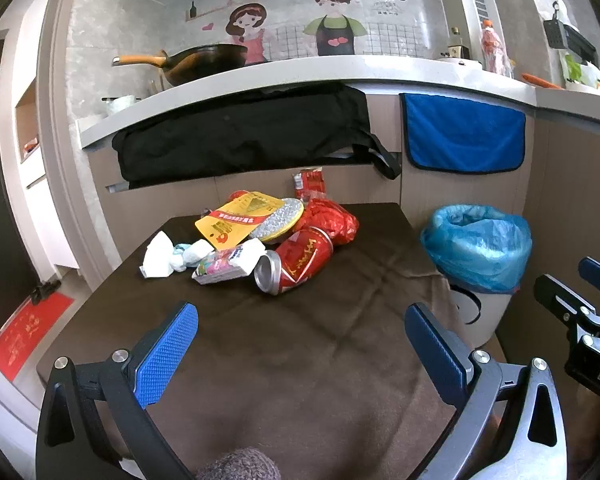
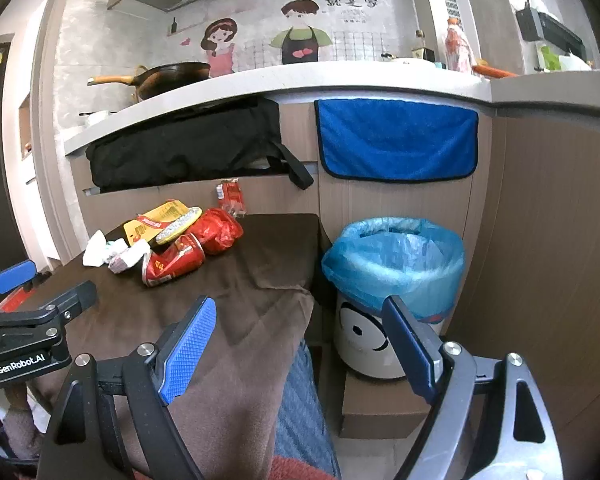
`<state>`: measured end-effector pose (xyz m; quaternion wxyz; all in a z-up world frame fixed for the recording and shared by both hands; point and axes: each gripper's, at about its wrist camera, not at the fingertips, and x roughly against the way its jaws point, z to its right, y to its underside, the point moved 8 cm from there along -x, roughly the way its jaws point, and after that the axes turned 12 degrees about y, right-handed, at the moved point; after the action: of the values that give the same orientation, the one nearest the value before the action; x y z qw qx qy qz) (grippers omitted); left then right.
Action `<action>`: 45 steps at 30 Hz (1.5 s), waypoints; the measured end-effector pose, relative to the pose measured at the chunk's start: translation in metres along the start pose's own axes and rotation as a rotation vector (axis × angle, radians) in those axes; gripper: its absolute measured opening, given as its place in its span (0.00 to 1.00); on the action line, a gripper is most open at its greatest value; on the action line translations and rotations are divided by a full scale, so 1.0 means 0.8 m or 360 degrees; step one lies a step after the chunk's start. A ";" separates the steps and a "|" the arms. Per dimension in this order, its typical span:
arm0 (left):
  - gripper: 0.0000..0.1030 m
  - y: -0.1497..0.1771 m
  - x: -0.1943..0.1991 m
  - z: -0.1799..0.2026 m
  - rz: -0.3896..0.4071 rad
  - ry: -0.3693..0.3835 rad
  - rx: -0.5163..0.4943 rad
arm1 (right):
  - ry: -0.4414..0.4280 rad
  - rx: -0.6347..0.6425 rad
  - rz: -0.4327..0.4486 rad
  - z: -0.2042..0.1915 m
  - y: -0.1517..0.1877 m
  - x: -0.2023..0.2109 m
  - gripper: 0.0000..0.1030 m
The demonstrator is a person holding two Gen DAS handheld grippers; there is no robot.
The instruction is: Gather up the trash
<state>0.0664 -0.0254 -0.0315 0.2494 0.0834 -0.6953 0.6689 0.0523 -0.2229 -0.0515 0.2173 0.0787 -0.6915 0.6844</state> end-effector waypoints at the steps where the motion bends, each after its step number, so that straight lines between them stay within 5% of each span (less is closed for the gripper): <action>1: 0.99 0.000 0.001 0.000 0.0001 -0.0001 0.0002 | 0.0000 0.0006 0.0004 -0.001 0.000 0.001 0.80; 45: 0.99 0.001 -0.002 -0.009 0.0010 -0.0005 0.0006 | 0.0001 0.0004 0.0010 -0.003 -0.002 0.008 0.80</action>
<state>0.0689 -0.0190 -0.0329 0.2461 0.0826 -0.6947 0.6708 0.0474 -0.2197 -0.0475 0.2153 0.0767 -0.6907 0.6860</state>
